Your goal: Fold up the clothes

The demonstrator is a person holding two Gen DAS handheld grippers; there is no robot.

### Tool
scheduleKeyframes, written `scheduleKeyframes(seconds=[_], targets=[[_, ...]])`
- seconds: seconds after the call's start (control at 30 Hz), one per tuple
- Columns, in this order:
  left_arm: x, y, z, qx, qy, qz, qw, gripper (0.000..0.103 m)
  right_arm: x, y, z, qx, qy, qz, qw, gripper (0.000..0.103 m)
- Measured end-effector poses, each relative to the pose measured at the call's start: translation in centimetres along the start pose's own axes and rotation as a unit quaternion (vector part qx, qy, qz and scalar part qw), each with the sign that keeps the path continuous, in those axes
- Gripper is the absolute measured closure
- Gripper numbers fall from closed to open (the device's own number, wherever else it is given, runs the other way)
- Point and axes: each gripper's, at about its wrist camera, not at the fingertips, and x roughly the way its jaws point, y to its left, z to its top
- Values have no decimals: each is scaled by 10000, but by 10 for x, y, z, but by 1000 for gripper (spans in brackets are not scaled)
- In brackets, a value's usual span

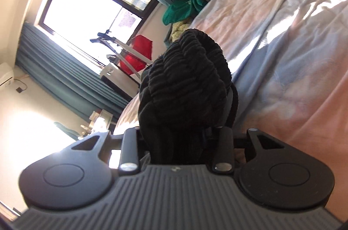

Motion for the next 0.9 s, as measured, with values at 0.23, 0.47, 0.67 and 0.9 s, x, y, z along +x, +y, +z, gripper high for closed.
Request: scheduleKeyframes(seconds=[0.23, 0.47, 0.67, 0.9], targets=[[-9, 27, -8, -879, 253, 15, 9958, 56, 0, 13, -8, -414, 140, -284, 9986, 64], [-8, 21, -12, -736, 213, 34, 9971, 55, 8, -22, -17, 22, 787, -1362, 9875, 47], [-25, 1, -8, 376, -291, 203, 9987, 42, 3, -17, -19, -9, 743, -1457, 9865, 40], [-28, -18, -8, 1084, -560, 185, 9924, 24, 5, -16, -19, 74, 922, -1431, 9854, 23]])
